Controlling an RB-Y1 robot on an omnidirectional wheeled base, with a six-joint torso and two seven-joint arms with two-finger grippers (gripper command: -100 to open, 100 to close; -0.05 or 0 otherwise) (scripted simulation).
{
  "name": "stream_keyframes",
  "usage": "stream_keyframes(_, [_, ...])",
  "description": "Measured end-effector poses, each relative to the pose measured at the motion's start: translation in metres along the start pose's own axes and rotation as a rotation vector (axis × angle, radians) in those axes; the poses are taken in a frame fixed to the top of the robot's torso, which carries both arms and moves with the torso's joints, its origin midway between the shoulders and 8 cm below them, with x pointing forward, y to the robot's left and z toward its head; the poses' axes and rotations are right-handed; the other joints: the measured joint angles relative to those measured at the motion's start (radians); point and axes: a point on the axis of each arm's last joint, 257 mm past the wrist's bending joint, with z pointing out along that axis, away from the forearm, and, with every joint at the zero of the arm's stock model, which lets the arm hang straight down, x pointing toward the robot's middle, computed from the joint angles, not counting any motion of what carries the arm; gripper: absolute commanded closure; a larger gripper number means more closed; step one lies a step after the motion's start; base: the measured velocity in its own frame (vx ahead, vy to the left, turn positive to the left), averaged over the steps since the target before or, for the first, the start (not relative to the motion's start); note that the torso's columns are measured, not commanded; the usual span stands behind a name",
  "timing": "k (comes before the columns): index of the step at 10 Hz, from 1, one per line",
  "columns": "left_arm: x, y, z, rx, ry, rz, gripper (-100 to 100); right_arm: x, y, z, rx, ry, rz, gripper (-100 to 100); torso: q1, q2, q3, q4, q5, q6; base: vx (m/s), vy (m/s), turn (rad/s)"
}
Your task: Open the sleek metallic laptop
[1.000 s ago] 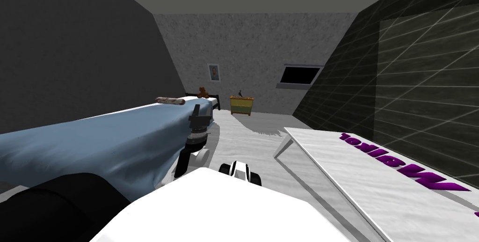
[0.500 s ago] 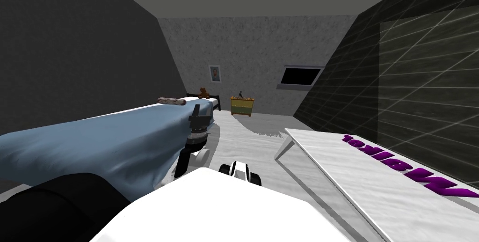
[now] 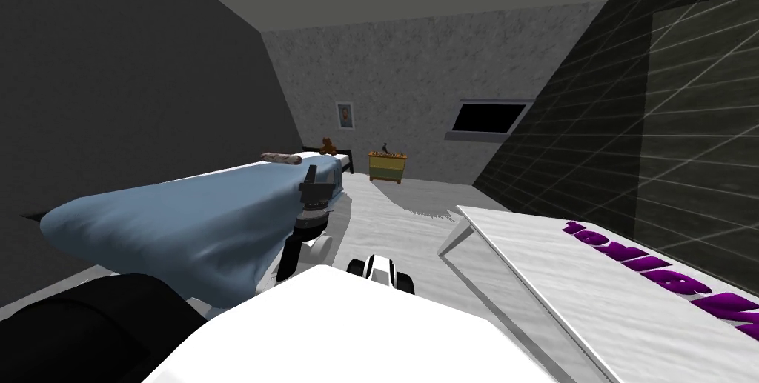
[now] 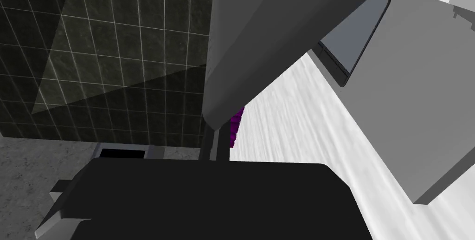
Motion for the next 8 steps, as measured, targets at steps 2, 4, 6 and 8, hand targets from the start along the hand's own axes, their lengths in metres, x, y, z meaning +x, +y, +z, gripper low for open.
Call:
stream_keyframes(2, [0.000, 0.000, 0.000, 0.000, 0.000, 0.000, 0, -0.023, 0.028, 0.013, -0.061, -0.022, 0.092, -100, 0.003, -0.003, -0.001, 0.000, 0.000, 0.001, -0.154, 0.081, 0.283])
stream_keyframes(4, [0.000, 0.000, 0.000, 0.000, 0.000, 0.000, 0, -0.045, 0.051, 0.025, -0.121, -0.058, 0.147, -100, -0.001, -0.013, -0.007, -0.004, -0.001, 0.003, -0.033, 0.030, -0.050])
stream_keyframes(6, [0.000, 0.000, 0.000, 0.000, 0.000, 0.000, 0, -0.062, 0.081, 0.026, -0.187, -0.077, 0.195, -100, -0.001, -0.008, -0.005, -0.002, -0.001, -0.001, -0.110, 0.062, 0.273])
stream_keyframes(8, [0.000, 0.000, 0.000, 0.000, 0.000, 0.000, 0, -0.079, 0.099, 0.034, -0.234, -0.100, 0.238, -100, -0.001, -0.006, -0.002, -0.001, -0.005, 0.004, -0.041, 0.020, -0.006])
